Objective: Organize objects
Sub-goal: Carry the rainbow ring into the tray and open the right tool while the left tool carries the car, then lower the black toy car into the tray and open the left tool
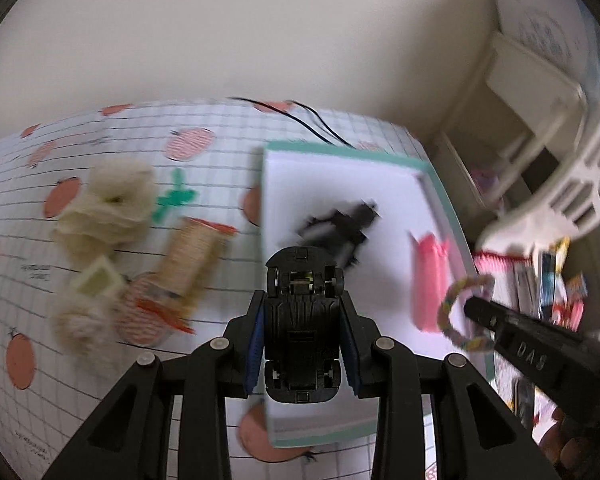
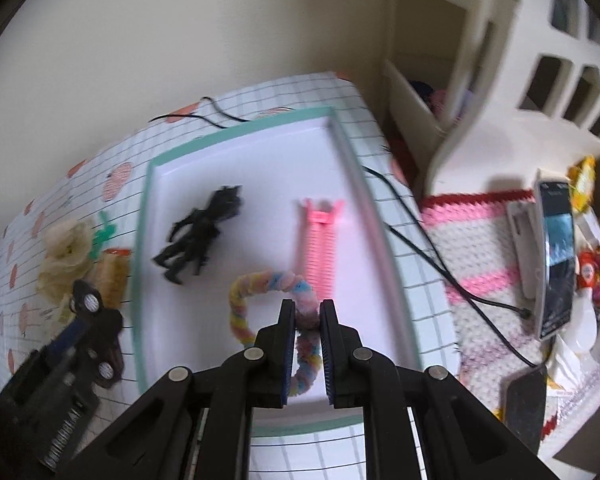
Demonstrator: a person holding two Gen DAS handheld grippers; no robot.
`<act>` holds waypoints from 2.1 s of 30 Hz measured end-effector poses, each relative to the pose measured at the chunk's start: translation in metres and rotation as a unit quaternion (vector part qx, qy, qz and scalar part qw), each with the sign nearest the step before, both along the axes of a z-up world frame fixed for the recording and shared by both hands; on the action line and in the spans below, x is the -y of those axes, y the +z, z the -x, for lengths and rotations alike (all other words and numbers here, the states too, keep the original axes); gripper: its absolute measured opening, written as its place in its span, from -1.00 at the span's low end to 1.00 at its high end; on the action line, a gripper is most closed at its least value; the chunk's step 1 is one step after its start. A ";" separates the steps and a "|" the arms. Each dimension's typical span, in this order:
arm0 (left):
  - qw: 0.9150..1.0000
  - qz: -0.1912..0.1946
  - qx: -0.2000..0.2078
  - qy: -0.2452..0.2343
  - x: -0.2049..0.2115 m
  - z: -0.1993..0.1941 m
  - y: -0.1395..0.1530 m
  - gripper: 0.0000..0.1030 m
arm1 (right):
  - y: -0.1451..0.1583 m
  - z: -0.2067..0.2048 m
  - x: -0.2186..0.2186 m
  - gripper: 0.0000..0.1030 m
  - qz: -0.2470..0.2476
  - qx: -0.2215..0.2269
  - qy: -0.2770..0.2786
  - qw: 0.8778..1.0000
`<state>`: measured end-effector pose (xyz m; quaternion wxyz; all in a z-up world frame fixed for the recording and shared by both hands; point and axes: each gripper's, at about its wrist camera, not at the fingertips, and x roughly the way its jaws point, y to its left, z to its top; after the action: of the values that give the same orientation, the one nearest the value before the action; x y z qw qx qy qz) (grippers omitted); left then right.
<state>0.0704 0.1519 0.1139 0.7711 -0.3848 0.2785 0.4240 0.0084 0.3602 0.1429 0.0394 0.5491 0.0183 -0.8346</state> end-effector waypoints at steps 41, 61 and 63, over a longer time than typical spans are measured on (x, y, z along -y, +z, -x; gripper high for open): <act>0.999 0.046 -0.027 -0.010 0.006 -0.034 -0.030 -0.30 | -0.027 0.000 -0.006 -0.37 -0.026 0.053 0.031 0.998; 0.998 0.021 -0.018 0.063 0.000 0.002 -0.010 0.13 | 0.001 -0.007 -0.001 0.25 -0.029 0.020 0.043 0.998; 0.997 0.018 -0.020 0.075 -0.001 0.006 -0.009 0.41 | 0.002 -0.008 -0.001 0.33 -0.031 0.019 0.046 0.998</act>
<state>0.0640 0.1532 0.1051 0.7244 -0.4102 0.2715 0.4831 0.0162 0.3608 0.1445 0.0612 0.5644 0.0682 -0.8204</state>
